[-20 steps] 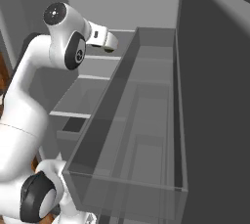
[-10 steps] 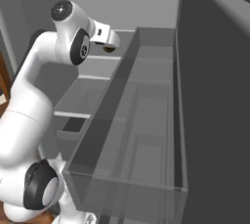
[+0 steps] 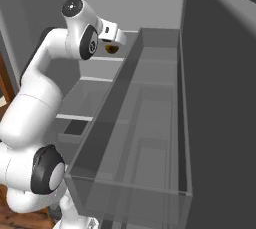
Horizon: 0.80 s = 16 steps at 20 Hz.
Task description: Retrieve a lemon from the fridge and place it on the cutting board with the fish.
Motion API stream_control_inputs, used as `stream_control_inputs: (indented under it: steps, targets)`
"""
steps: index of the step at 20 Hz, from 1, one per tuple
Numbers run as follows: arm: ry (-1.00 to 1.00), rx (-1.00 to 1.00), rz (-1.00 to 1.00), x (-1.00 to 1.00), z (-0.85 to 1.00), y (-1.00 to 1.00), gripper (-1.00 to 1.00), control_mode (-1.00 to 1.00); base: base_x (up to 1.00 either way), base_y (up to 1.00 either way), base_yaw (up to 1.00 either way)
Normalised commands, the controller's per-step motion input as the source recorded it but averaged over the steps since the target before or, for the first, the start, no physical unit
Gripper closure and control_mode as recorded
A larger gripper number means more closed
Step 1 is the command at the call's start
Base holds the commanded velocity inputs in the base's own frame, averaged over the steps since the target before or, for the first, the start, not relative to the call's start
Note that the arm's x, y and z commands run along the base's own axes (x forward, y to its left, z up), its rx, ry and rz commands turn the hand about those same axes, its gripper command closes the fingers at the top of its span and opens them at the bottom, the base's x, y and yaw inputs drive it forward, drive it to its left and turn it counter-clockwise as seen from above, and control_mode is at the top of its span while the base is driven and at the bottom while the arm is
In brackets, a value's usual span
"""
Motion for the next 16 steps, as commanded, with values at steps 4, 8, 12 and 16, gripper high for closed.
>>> stream_control_inputs:
  steps: [4,8,12,16]
  targets:
    - [0.03,0.0,0.0,0.33,-0.11,0.0,-1.0,-1.0,0.0,0.0,0.0]
    - [0.04,0.0,0.0,0.15,-0.09,0.0,-1.0,-1.0,0.0,0.0,0.0]
    - [0.04,0.0,0.0,0.28,-0.1,0.0,-1.0,-1.0,0.0,0.0,0.0]
    - [0.06,0.0,0.0,0.32,-0.12,0.0,-1.0,-1.0,0.0,0.0,0.0]
